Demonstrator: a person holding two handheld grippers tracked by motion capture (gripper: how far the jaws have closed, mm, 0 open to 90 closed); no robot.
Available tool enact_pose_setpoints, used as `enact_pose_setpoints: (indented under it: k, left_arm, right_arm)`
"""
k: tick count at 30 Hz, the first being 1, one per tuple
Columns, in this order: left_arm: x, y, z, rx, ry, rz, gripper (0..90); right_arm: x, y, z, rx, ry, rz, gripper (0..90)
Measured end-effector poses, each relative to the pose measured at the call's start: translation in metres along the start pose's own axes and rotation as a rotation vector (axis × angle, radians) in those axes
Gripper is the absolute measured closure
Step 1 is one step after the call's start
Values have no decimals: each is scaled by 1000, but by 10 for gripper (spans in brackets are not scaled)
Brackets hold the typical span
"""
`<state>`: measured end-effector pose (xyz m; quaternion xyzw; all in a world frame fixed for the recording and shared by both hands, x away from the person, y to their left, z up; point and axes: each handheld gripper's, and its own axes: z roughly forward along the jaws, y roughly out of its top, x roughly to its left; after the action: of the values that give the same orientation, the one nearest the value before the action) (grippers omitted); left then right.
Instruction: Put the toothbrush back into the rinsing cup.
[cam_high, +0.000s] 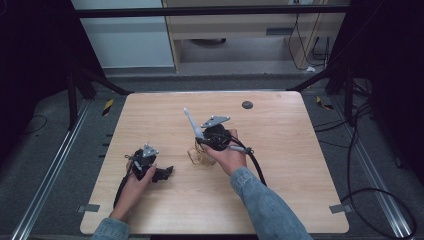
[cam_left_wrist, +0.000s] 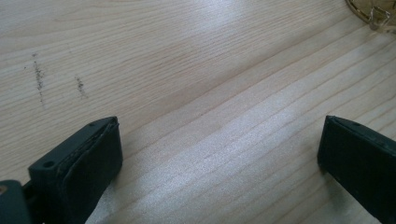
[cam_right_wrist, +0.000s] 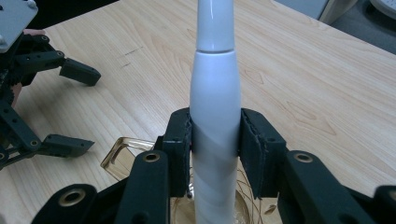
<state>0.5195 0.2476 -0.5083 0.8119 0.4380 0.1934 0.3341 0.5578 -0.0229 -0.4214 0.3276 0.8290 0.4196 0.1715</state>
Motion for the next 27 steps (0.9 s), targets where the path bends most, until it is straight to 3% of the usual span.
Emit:
enact_pose_setpoints:
  k: [27]
  left_arm:
    - [0, 0, 0, 0, 0, 0, 0]
  right_arm:
    - [-1, 1, -10, 14, 2, -9, 541]
